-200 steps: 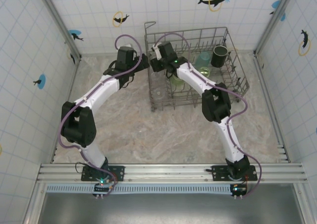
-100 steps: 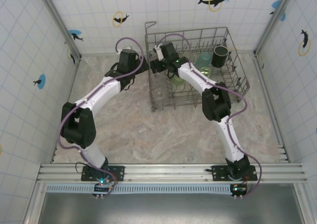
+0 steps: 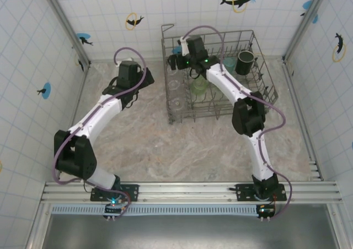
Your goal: Load the cups into the dish rack
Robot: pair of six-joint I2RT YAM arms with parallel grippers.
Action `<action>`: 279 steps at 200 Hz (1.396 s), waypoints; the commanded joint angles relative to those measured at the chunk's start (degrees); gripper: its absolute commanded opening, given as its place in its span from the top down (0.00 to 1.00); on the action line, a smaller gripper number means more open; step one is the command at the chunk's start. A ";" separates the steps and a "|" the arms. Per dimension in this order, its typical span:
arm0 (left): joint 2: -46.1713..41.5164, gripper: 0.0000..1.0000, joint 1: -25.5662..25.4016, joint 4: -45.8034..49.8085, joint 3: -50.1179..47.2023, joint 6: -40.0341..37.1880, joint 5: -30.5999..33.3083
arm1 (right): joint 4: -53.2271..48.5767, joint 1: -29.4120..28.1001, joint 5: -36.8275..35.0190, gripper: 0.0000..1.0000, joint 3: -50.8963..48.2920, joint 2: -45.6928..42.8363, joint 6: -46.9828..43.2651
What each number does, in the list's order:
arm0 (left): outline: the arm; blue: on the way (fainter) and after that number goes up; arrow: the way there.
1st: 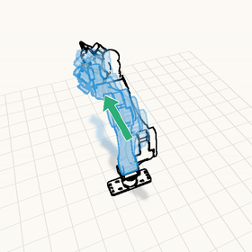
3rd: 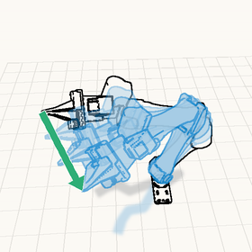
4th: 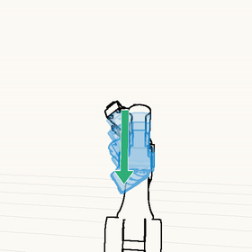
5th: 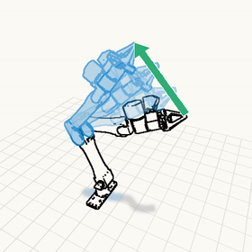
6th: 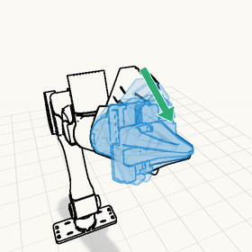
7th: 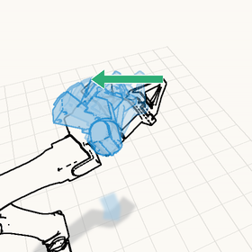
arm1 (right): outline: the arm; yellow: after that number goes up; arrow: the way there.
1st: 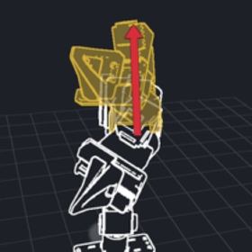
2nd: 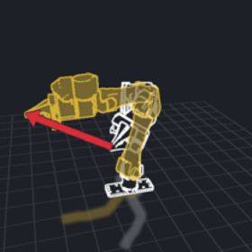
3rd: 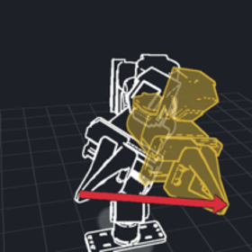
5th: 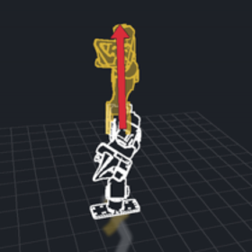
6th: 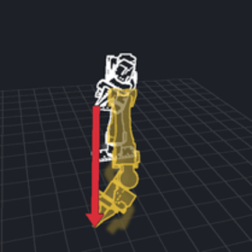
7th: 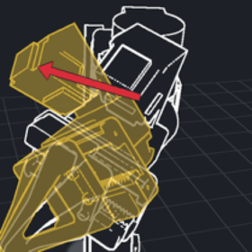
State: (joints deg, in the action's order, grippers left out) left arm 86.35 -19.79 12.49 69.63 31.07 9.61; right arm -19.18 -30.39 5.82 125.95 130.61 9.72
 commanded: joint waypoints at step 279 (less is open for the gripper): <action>-11.38 0.03 16.53 -6.60 -23.55 -6.24 -7.58 | 24.94 47.52 -12.51 0.01 -67.75 -35.28 -0.44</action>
State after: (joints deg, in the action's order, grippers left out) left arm 74.43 -3.77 8.16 47.44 25.67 2.87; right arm 0.54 17.82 -7.38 60.95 93.51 13.52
